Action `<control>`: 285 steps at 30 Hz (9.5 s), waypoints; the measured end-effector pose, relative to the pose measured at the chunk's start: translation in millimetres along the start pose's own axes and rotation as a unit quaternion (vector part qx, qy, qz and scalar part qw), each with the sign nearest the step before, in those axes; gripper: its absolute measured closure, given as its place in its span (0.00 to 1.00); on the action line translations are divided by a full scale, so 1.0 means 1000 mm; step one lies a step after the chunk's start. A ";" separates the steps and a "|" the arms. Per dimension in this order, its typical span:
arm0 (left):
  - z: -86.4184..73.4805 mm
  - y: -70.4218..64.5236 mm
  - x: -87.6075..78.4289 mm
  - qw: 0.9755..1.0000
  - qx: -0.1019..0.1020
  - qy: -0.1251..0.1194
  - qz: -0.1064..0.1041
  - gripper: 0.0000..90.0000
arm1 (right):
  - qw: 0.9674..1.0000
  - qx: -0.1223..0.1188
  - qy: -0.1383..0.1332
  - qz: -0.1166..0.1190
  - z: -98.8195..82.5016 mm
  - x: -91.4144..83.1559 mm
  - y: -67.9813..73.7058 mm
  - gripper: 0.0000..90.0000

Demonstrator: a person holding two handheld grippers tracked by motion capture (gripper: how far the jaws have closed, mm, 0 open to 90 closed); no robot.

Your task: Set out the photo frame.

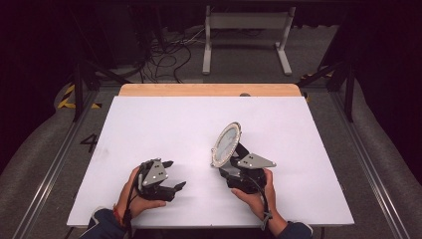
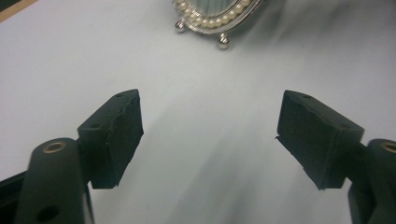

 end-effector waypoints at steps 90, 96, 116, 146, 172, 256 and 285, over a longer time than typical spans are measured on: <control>-0.021 -0.007 -0.003 1.000 -0.020 0.024 -0.004 0.18 | 0.997 0.058 0.006 0.053 -0.006 0.020 -0.017 0.86; -0.020 -0.007 -0.001 1.000 -0.018 0.024 -0.008 0.18 | 0.994 0.052 0.029 0.088 -0.007 0.015 -0.022 0.87; 0.025 0.028 0.038 0.999 -0.038 -0.006 -0.028 0.20 | 1.000 -0.021 -0.001 0.018 -0.003 -0.013 -0.019 0.71; 0.080 0.017 0.122 0.990 -0.043 -0.018 -0.136 0.27 | 0.998 -0.003 -0.059 -0.038 -0.002 -0.055 -0.017 0.91; 0.071 0.014 0.104 0.988 -0.036 -0.012 -0.153 0.50 | 0.997 0.008 -0.060 -0.037 0.003 -0.047 -0.026 0.92; 0.067 0.018 0.064 0.994 -0.040 -0.049 -0.089 0.76 | 0.998 -0.025 -0.038 -0.042 0.010 -0.027 -0.027 0.95; 0.065 0.015 0.061 0.994 -0.042 -0.048 -0.089 0.76 | 0.997 -0.055 -0.036 -0.046 0.012 -0.022 -0.026 0.96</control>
Point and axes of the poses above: each handheld gripper's, and its own axes: x roughly forward along the jaws, z roughly out of its top, y roughly to its left, the point moved 6 cm from there along x, roughly forward along the jaws
